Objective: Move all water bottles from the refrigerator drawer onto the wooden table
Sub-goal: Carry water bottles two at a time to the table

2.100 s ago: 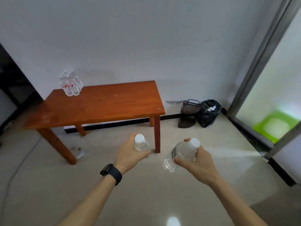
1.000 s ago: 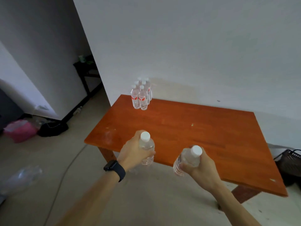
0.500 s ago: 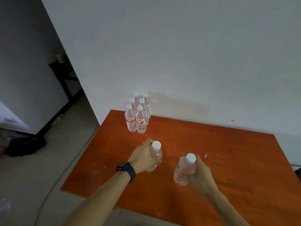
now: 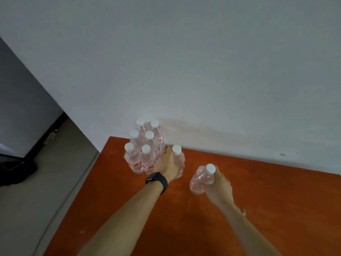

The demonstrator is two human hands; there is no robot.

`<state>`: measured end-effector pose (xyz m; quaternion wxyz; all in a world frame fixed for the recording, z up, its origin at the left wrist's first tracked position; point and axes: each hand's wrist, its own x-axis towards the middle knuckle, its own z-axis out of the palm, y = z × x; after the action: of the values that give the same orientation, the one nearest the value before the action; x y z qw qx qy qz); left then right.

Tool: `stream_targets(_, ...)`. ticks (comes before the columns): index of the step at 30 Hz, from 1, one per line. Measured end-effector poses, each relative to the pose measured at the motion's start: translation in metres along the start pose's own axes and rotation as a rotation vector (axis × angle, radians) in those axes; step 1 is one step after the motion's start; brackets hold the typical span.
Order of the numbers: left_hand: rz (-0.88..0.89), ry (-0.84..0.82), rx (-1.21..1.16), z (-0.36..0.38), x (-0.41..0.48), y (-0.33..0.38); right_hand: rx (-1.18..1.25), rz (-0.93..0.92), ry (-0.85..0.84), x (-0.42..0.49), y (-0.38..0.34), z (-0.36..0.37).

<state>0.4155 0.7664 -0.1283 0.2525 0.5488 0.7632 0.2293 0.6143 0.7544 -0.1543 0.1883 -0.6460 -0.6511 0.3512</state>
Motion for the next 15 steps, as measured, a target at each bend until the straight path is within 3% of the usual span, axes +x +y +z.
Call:
stream_targets(8,-0.025,-0.006,-0.016,0.013,0.096,0.0,0.029,-0.063,0.009,0.12,-0.035,0.02)
stream_targets(15,-0.1,-0.053,-0.075,0.005,0.124,-0.006,0.022,-0.139,-0.01,0.153,-0.052,0.044)
